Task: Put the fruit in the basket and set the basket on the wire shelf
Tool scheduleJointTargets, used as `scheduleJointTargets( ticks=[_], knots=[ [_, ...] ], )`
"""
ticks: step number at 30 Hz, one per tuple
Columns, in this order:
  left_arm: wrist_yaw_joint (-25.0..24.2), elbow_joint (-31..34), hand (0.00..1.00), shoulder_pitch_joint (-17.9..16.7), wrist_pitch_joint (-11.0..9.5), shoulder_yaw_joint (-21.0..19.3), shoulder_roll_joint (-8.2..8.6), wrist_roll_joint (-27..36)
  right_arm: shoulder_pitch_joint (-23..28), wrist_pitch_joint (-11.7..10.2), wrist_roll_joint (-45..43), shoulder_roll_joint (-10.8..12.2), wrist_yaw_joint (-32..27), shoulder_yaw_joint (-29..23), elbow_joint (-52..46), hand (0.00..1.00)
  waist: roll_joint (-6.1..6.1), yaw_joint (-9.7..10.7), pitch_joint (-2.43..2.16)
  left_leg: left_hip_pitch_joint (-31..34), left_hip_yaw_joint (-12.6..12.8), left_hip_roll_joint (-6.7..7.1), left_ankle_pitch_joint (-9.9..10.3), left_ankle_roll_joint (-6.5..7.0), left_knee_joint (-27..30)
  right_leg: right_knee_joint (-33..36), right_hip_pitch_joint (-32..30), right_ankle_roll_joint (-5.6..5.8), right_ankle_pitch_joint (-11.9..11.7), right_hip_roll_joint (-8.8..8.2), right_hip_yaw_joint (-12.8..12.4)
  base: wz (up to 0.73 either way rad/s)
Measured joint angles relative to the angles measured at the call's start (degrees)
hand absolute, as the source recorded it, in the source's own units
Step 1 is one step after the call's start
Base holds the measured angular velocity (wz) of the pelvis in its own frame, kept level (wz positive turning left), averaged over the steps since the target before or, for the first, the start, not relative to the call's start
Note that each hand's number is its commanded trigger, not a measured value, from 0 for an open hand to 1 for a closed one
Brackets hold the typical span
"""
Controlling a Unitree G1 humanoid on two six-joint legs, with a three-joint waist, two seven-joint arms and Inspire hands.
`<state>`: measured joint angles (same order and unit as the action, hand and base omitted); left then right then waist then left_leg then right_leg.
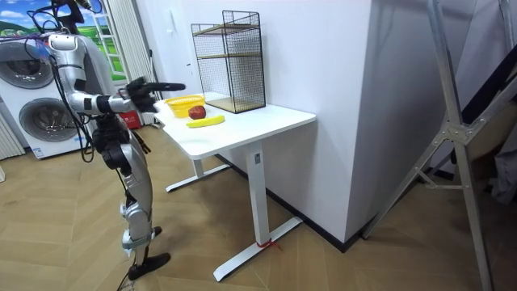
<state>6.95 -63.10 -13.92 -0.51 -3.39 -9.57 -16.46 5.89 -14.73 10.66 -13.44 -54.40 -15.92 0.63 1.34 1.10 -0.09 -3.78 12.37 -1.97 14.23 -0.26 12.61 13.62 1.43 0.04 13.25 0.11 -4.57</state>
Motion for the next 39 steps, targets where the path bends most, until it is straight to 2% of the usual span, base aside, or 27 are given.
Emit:
scheduleJointTargets(
  ticks=[2,3,6,7,11,13,18,24,30,39],
  knots=[
    [-0.58,-0.26,0.00,0.00,0.00,0.39,0.00,0.00,-0.10,0.62,0.02,-0.02,3.85,1.99,-1.03,0.00,-0.04,-0.33,0.01,-0.09,-0.05,0.00,0.00,0.00,0.00,-0.06,0.16,0.00,0.00,-0.02,0.04,0.02],
    [-1.00,-0.76,0.00,0.03,-0.01,0.42,-0.09,0.02,-0.12,0.78,0.02,-0.13,6.28,3.47,-1.18,0.00,-0.02,-0.40,0.20,-0.50,-0.16,0.00,0.00,0.00,-0.02,-0.12,0.71,0.00,0.00,-0.03,0.13,0.00],
    [-1.21,-1.07,0.00,-0.13,0.07,1.47,-0.12,0.03,-0.25,1.10,0.03,-0.23,11.00,5.90,-1.30,0.00,-0.09,-0.90,0.36,-0.92,-0.20,0.00,0.00,0.00,-0.17,-0.42,1.20,-0.01,-0.01,-0.03,0.15,0.02],
    [-1.44,-1.06,0.00,-0.15,0.05,1.86,-0.13,0.01,-0.22,1.16,0.04,-0.23,13.24,6.99,-1.28,0.00,0.11,-0.99,0.61,-1.02,-0.67,0.00,0.00,0.00,-0.11,-1.14,1.78,-0.06,-0.26,-0.04,0.43,0.08],
    [-1.72,-0.98,0.00,-0.16,0.01,2.04,-0.48,-0.07,-0.18,1.39,0.01,-0.39,20.51,11.11,-1.24,0.00,0.47,-1.40,0.78,-0.99,-1.55,-0.01,0.00,-0.01,-0.01,-1.93,2.48,-0.14,-0.53,-0.12,1.31,0.10],
    [-2.26,-0.98,0.00,-0.22,0.01,2.46,-0.79,-0.42,-0.18,2.25,-0.01,-0.42,23.62,12.61,-1.15,0.00,0.76,-1.62,0.74,-0.99,-1.72,-0.01,-0.01,-0.01,0.01,-1.98,2.60,-0.15,-0.56,-0.14,1.51,0.07],
    [-2.69,-0.36,0.00,-0.61,0.01,2.51,-0.79,-0.54,-0.22,2.84,-1.92,-0.41,31.72,15.85,0.96,0.00,1.05,-2.18,0.59,-0.80,-2.08,-0.02,-0.01,-0.01,0.04,-1.98,2.75,-0.13,-0.83,-0.15,1.91,0.01],
    [-2.67,1.30,0.00,-0.78,0.03,2.50,-0.80,-0.53,0.14,4.11,-2.88,-0.41,37.25,17.56,1.20,0.00,0.86,-2.22,0.51,-0.73,-2.99,-0.01,-0.01,-0.01,0.29,-2.13,3.31,-0.15,-0.87,-0.30,3.57,0.09],
    [-2.67,1.35,0.00,-0.90,0.03,2.59,-0.76,-0.49,0.81,4.38,-8.34,-0.40,41.00,19.20,1.20,0.00,0.25,-2.61,-0.02,-0.82,-3.25,-0.03,0.00,-0.01,0.86,-2.09,3.87,-0.22,-0.93,-0.31,4.05,0.03],
    [-3.81,1.15,0.00,-1.39,0.21,2.57,-0.73,-0.54,0.90,4.82,-11.37,-0.25,44.69,19.27,6.06,0.00,0.20,-2.97,0.09,-1.84,-3.61,-0.04,-0.05,-0.09,0.90,-2.93,5.16,-0.28,-1.08,-0.31,4.31,0.02]
  ],
)
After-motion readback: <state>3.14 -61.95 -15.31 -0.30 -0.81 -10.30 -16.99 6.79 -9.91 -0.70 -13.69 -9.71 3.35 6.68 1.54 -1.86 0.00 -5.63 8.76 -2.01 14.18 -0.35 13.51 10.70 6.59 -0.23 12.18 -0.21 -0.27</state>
